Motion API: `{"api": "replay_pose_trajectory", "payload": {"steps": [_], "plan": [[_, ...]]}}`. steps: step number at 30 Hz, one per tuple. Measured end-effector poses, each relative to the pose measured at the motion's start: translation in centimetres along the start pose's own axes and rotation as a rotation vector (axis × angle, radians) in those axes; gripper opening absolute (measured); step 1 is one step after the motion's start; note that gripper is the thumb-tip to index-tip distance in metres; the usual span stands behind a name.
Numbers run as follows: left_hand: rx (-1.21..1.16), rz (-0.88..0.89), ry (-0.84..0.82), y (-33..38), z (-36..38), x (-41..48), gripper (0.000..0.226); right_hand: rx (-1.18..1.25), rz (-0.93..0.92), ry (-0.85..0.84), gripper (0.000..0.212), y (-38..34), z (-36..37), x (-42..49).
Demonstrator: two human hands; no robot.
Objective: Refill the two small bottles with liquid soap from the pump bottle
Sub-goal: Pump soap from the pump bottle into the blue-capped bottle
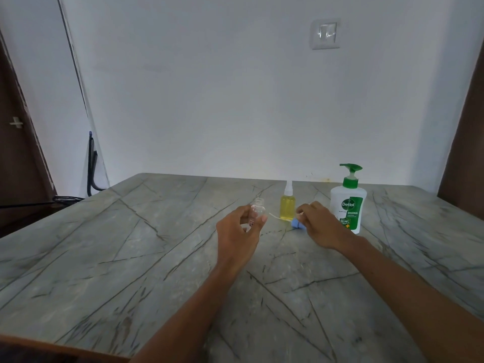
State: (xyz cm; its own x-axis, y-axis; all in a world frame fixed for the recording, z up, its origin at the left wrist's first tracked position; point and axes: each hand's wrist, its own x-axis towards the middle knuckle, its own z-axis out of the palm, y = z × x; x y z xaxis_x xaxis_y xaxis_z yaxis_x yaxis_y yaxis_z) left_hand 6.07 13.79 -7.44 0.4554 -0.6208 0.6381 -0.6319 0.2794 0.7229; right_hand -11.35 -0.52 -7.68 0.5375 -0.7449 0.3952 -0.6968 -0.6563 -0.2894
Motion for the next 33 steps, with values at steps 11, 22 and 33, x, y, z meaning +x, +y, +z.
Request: {"api": "replay_pose_trajectory", "payload": {"steps": [11, 22, 33], "plan": [[-0.009, -0.003, 0.003, 0.5, -0.1, -0.2, 0.031, 0.156, -0.134, 0.579, 0.016, -0.8, -5.8, -2.4], [-0.041, 0.004, -0.027, 0.2, 0.4, -0.6, 0.038, 0.396, 0.261, 0.669, 0.101, 4.8, -6.3, -3.1], [0.014, 0.021, -0.083, 0.6, 0.7, -0.8, 0.026, 0.483, 0.189, 0.572, 0.035, 5.0, -7.5, 0.6]]}}
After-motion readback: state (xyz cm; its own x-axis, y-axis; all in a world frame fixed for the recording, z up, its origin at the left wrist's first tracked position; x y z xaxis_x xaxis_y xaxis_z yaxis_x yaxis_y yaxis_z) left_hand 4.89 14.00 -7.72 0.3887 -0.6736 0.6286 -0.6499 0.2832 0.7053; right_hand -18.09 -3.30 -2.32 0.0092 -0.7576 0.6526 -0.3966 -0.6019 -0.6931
